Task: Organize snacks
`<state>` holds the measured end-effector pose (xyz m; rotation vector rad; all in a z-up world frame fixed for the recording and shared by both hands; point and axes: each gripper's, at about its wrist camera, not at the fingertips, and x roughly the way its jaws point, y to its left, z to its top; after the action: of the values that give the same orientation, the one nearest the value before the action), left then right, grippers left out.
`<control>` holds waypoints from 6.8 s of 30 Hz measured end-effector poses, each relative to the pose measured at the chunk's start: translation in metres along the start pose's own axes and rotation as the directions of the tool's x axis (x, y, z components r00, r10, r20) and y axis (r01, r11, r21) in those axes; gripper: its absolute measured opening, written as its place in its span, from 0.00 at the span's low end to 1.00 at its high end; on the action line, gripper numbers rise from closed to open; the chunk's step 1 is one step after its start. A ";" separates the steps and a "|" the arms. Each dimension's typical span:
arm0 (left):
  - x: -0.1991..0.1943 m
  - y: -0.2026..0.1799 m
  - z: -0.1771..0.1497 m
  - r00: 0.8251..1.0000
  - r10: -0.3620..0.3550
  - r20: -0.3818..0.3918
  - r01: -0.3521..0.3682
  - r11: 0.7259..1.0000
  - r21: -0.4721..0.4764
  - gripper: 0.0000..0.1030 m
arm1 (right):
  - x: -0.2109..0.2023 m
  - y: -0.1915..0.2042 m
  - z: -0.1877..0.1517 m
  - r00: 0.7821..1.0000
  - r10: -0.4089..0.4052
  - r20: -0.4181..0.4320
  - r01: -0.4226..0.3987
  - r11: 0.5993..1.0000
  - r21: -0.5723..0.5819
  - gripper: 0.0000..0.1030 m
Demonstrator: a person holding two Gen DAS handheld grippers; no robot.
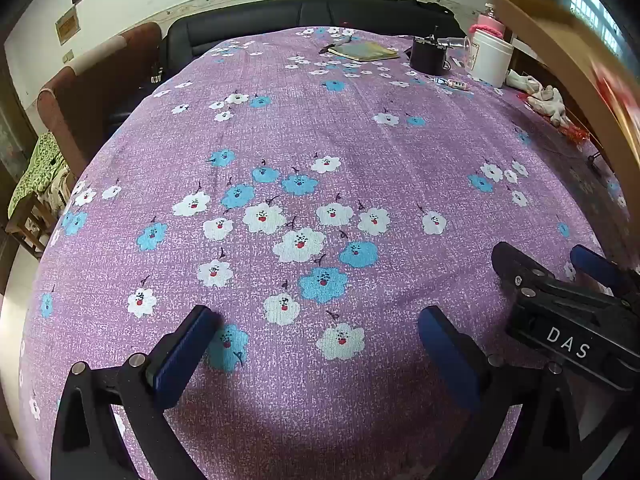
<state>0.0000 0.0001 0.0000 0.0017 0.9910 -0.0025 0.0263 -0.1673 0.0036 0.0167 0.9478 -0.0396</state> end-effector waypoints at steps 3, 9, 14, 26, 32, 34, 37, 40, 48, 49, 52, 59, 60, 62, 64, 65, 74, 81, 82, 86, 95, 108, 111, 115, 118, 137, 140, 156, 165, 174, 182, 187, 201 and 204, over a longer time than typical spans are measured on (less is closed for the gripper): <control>0.000 0.000 0.000 1.000 0.001 0.001 -0.001 1.000 0.001 1.00 | 0.000 0.000 0.000 1.000 0.001 0.003 -0.001 1.000 0.000 1.00; 0.000 0.000 0.000 1.000 0.001 0.001 -0.001 1.000 0.001 1.00 | 0.001 0.000 0.000 1.000 0.000 0.002 0.000 1.000 0.000 1.00; 0.000 0.000 0.000 1.000 0.001 0.001 -0.001 1.000 0.001 1.00 | 0.001 0.000 0.001 1.000 0.001 0.002 -0.001 1.000 0.000 1.00; -0.001 -0.001 0.000 1.000 0.002 0.001 -0.002 1.000 0.001 1.00 | 0.001 -0.001 0.002 1.000 0.002 0.000 -0.002 1.000 0.000 1.00; -0.001 -0.001 0.000 1.000 0.002 0.002 -0.002 1.000 0.001 1.00 | 0.001 0.000 0.002 1.000 0.002 0.001 -0.002 1.000 0.000 1.00; -0.001 -0.001 0.000 1.000 0.002 0.002 -0.002 1.000 0.001 1.00 | 0.001 0.000 0.001 1.000 0.002 0.001 -0.002 1.000 0.000 1.00; -0.001 -0.001 0.000 1.000 0.002 0.002 -0.002 1.000 0.001 1.00 | 0.001 -0.001 0.001 1.000 0.002 0.001 -0.002 1.000 0.000 1.00; -0.001 -0.001 0.000 1.000 0.002 0.002 -0.002 1.000 0.001 1.00 | 0.001 -0.002 0.001 1.000 0.002 0.001 -0.002 1.000 0.000 1.00; -0.001 -0.001 0.000 1.000 0.001 0.002 -0.001 1.000 0.001 1.00 | 0.000 -0.002 0.001 1.000 0.002 0.001 -0.002 1.000 0.000 1.00; -0.001 -0.001 0.000 1.000 0.001 0.002 -0.001 1.000 0.001 1.00 | 0.000 -0.002 0.001 1.000 0.002 0.001 -0.002 1.000 0.000 1.00; -0.001 -0.001 0.000 1.000 0.001 0.002 -0.001 1.000 0.001 1.00 | 0.000 -0.002 0.001 1.000 0.002 0.001 -0.002 1.000 0.000 1.00; -0.001 -0.001 0.000 1.000 0.001 0.002 -0.001 1.000 0.001 1.00 | 0.001 -0.002 0.001 1.000 0.002 0.001 -0.002 1.000 -0.001 1.00; -0.001 -0.001 0.000 1.000 0.001 0.002 -0.001 1.000 0.001 1.00 | 0.000 -0.002 0.001 1.000 0.002 0.001 -0.002 1.000 -0.001 1.00; -0.001 -0.001 0.000 1.000 0.001 0.002 -0.001 1.000 0.001 1.00 | 0.001 -0.002 0.001 1.000 0.002 0.001 -0.002 1.000 -0.001 1.00; -0.001 -0.001 0.000 1.000 0.001 0.002 -0.001 1.000 0.001 1.00 | 0.001 -0.002 0.001 1.000 0.002 0.001 -0.002 1.000 -0.001 1.00; -0.001 -0.001 0.000 1.000 0.001 0.002 -0.001 1.000 0.001 1.00 | 0.001 -0.002 0.001 1.000 0.002 0.001 -0.002 1.000 -0.001 1.00; -0.001 -0.001 0.000 1.000 0.001 0.002 -0.001 1.000 0.001 1.00 | 0.001 -0.002 0.001 1.000 0.002 0.001 -0.002 1.000 -0.001 1.00; -0.001 -0.001 0.000 1.000 0.001 0.002 -0.001 1.000 0.001 1.00 | 0.001 -0.002 0.001 1.000 0.001 0.001 -0.001 1.000 0.000 1.00; -0.001 -0.001 0.000 1.000 0.001 0.002 -0.001 1.000 0.001 1.00 | 0.000 -0.002 0.001 1.000 0.001 0.001 -0.001 1.000 0.000 1.00; -0.001 -0.001 0.000 1.000 0.001 0.002 -0.001 1.000 0.001 1.00 | 0.001 -0.002 0.001 1.000 0.001 0.001 -0.001 1.000 0.000 1.00; -0.001 -0.001 0.000 1.000 0.001 0.001 -0.001 1.000 0.001 1.00 | 0.001 -0.002 0.001 1.000 0.001 0.001 -0.001 1.000 0.000 1.00; -0.002 -0.001 0.000 1.000 -0.003 -0.002 0.003 1.000 0.005 1.00 | 0.000 -0.003 0.002 1.000 0.001 0.000 -0.001 1.000 -0.001 1.00; -0.004 0.002 -0.003 0.999 -0.031 -0.040 0.033 0.999 0.035 1.00 | -0.001 -0.004 0.003 1.000 0.002 0.000 -0.002 1.000 0.000 1.00; -0.018 0.019 -0.007 0.995 -0.088 -0.038 0.090 0.995 0.050 1.00 | 0.000 -0.002 0.003 1.000 0.013 -0.028 -0.013 1.000 -0.020 1.00; -0.029 0.033 -0.007 0.992 -0.122 -0.021 0.122 0.992 0.027 1.00 | 0.005 0.002 0.003 0.994 0.045 -0.096 -0.052 0.996 -0.072 1.00; -0.060 -0.031 0.011 0.942 -0.331 -0.048 0.329 0.893 0.307 0.70 | -0.094 -0.066 0.004 0.888 0.425 -0.176 -0.442 0.894 -0.077 0.93; -0.049 -0.049 0.014 0.927 -0.359 -0.107 0.373 0.857 0.356 0.70 | -0.106 -0.077 0.003 0.884 0.441 -0.156 -0.456 0.888 -0.069 0.92; -0.021 -0.078 0.003 0.953 -0.269 -0.143 0.304 0.858 0.414 0.26 | -0.111 -0.092 -0.004 0.867 0.460 -0.192 -0.482 0.871 -0.090 0.92; -0.034 -0.039 -0.013 0.945 -0.290 -0.150 0.322 0.901 0.291 0.25 | -0.069 -0.037 -0.003 0.848 0.429 -0.313 -0.488 0.861 -0.143 0.40; -0.033 -0.040 -0.013 0.947 -0.288 -0.140 0.317 0.900 0.298 0.26 | -0.031 0.004 0.003 0.882 0.291 -0.371 -0.398 0.881 -0.255 0.33; -0.035 -0.034 -0.009 0.937 -0.328 -0.117 0.347 0.904 0.248 0.24 | -0.032 -0.005 0.004 0.870 0.326 -0.370 -0.413 0.892 -0.184 0.19; -0.042 -0.026 0.001 0.928 -0.360 -0.100 0.373 0.905 0.203 0.24 | -0.050 -0.008 0.009 0.850 0.408 -0.333 -0.469 0.874 -0.124 0.19; -0.072 -0.060 0.028 0.905 -0.418 -0.074 0.423 0.874 0.238 0.23 | -0.076 -0.058 0.026 0.832 0.517 -0.201 -0.523 0.852 0.027 0.19; -0.078 -0.079 0.033 0.895 -0.440 -0.076 0.444 0.856 0.264 0.23 | -0.081 -0.081 0.028 0.843 0.510 -0.169 -0.508 0.859 0.060 0.19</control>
<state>-0.0156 -0.0785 0.0834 0.0287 0.9785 -0.5675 -0.0009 -0.2471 0.0859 0.2903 1.0994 0.4591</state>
